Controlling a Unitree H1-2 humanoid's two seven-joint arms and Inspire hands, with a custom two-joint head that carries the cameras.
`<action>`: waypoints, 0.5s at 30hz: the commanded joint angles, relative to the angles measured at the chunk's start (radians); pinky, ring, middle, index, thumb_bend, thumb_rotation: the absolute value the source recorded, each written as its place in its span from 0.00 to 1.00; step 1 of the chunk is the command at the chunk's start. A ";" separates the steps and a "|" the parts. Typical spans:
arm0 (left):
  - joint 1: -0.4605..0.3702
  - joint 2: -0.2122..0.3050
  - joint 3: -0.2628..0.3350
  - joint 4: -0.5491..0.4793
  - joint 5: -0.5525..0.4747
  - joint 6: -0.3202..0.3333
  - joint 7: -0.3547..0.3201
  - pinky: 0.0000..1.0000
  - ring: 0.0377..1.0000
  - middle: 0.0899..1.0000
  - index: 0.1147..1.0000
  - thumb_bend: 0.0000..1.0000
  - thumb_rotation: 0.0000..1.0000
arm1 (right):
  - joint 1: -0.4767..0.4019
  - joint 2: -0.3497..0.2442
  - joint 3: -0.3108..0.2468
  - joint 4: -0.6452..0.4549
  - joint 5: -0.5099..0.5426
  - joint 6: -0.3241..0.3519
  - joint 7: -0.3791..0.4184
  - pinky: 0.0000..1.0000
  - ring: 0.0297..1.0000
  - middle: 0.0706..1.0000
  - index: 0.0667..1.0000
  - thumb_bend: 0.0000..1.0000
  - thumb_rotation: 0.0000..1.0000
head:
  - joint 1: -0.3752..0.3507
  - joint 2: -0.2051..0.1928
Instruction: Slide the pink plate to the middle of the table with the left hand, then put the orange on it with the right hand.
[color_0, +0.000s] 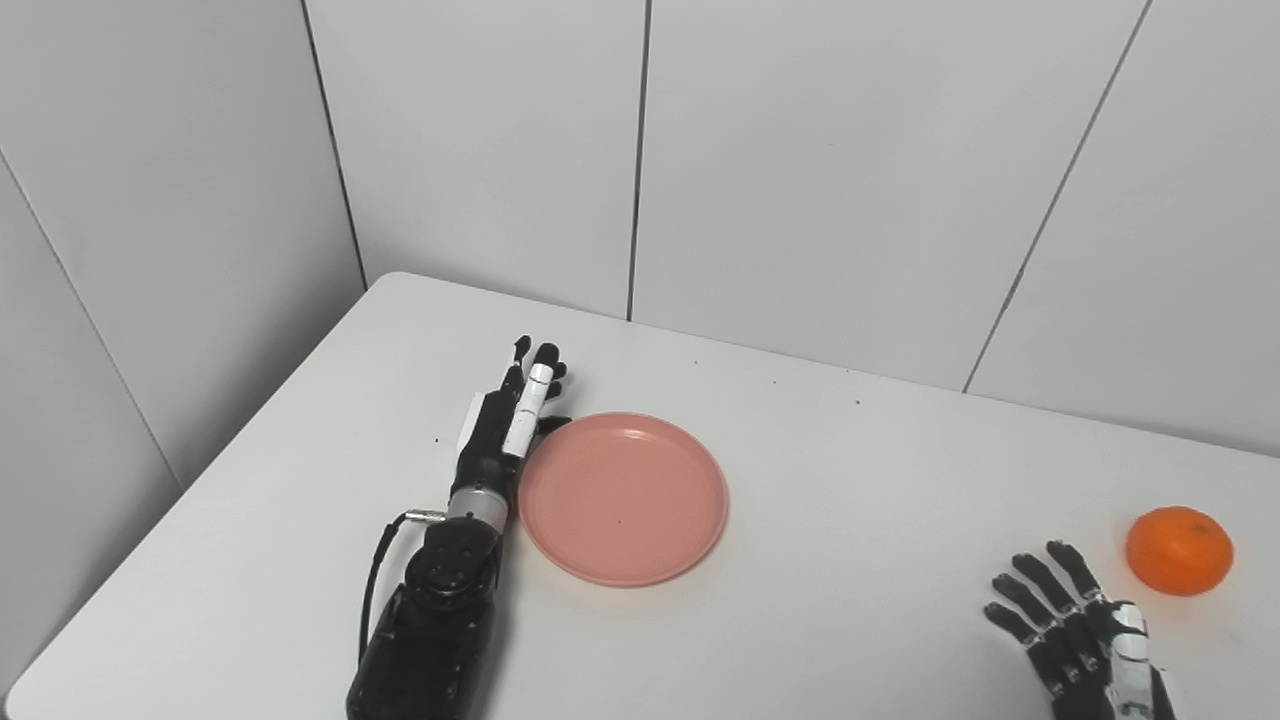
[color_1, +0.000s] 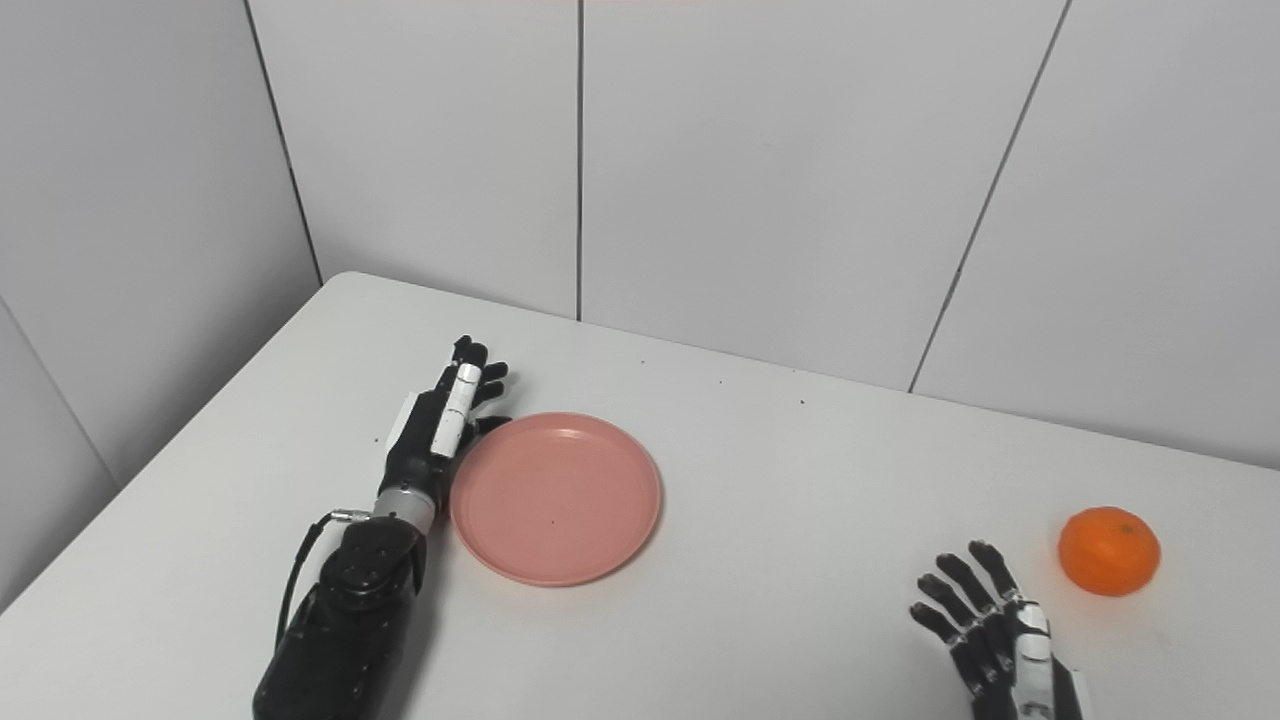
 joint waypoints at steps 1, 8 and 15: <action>-0.017 -0.035 -0.022 0.005 0.002 0.018 -0.004 0.85 0.91 0.92 1.00 0.74 1.00 | 0.047 0.029 0.017 0.037 0.011 0.027 0.006 0.75 0.78 0.81 0.87 0.72 0.92 | -0.004 0.001; -0.020 -0.059 -0.049 -0.016 0.004 0.048 -0.020 0.83 0.94 0.94 1.00 0.75 0.99 | 0.046 0.037 0.023 0.030 0.004 0.030 -0.002 0.75 0.78 0.81 0.87 0.72 0.92 | -0.024 0.011; -0.021 -0.081 -0.062 -0.025 -0.006 0.059 -0.026 0.82 0.94 0.94 1.00 0.73 1.00 | 0.049 0.045 0.037 0.028 -0.027 0.017 -0.013 0.74 0.77 0.80 0.86 0.72 0.92 | -0.077 0.021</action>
